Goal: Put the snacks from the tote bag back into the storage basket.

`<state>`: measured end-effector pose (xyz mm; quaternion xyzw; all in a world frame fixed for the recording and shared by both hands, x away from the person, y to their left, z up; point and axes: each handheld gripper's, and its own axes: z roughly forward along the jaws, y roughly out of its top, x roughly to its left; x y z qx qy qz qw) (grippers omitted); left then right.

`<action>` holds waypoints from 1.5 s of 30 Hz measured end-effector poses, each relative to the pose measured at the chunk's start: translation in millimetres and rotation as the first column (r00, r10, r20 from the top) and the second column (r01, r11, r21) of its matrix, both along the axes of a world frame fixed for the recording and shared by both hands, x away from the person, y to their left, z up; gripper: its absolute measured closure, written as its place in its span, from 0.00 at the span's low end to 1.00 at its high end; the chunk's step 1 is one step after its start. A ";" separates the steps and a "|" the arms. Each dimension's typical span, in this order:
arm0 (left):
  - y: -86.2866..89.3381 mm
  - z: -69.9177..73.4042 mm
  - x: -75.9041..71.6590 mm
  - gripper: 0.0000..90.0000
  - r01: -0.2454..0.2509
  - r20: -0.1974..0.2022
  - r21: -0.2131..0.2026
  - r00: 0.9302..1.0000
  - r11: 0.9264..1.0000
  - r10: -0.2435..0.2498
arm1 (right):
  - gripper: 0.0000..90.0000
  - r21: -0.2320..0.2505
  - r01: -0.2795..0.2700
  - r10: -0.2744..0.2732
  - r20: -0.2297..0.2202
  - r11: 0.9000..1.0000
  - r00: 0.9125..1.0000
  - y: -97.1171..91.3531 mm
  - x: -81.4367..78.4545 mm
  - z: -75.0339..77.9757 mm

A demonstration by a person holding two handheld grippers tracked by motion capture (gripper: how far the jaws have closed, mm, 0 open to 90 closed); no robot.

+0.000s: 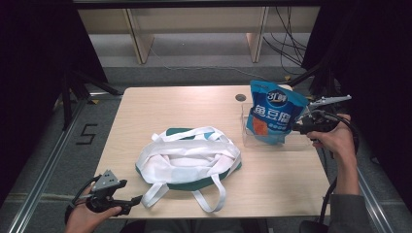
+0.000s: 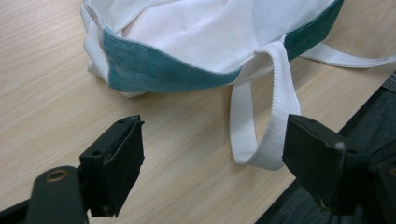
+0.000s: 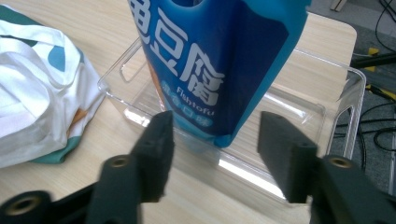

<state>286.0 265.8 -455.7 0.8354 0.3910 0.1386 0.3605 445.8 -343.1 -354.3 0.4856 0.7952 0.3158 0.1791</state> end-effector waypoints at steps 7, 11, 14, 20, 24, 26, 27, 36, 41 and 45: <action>-1.4 -1.1 -0.4 0.22 -0.011 -0.003 -0.013 1.000 1.000 0.011 | 0.97 -0.012 -0.037 0.037 0.017 0.999 0.999 -2.1 0.8 -2.6; -2.7 -2.2 -0.4 0.22 -0.012 0.020 -0.018 1.000 1.000 0.013 | 1.00 -0.031 -0.027 0.028 0.026 0.999 0.999 -3.1 4.5 -5.6; -1.5 -1.3 0.2 0.22 0.001 0.006 -0.006 1.000 1.000 -0.001 | 1.00 -0.031 -0.027 0.029 0.058 0.999 0.998 -5.1 8.8 -9.9; -1.1 -1.3 -0.2 0.22 0.001 -0.004 -0.002 1.000 1.000 -0.001 | 1.00 -0.030 -0.005 0.007 0.038 1.000 0.999 -4.5 14.0 -10.5; -0.8 -1.2 -0.1 0.22 0.004 -0.003 0.002 1.000 1.000 -0.004 | 1.00 -0.037 0.003 -0.001 0.045 0.999 0.999 -5.0 17.3 -11.3; -0.2 -0.9 0.3 0.22 0.012 0.003 0.009 1.000 1.000 -0.012 | 1.00 -0.056 -0.003 0.008 0.087 0.998 0.996 -6.4 20.2 -14.1; -0.8 -1.2 -0.3 0.22 -0.002 -0.005 -0.004 1.000 1.000 0.002 | 1.00 -0.048 0.011 -0.009 0.048 0.999 0.999 -6.0 19.5 -11.8; -1.8 -2.1 0.1 0.22 -0.011 0.005 -0.015 1.000 1.000 0.011 | 1.00 -0.054 0.016 -0.012 0.070 0.998 0.997 -12.4 26.3 -14.2; -1.4 -2.0 0.4 0.22 -0.011 0.005 -0.010 1.000 1.000 0.012 | 1.00 -0.048 0.016 -0.011 0.111 0.999 0.994 -16.0 32.0 -18.0; -2.7 -2.7 0.0 0.22 -0.019 -0.004 -0.018 1.000 1.000 0.019 | 1.00 -0.040 0.022 -0.016 0.125 0.999 0.992 -17.9 37.3 -20.6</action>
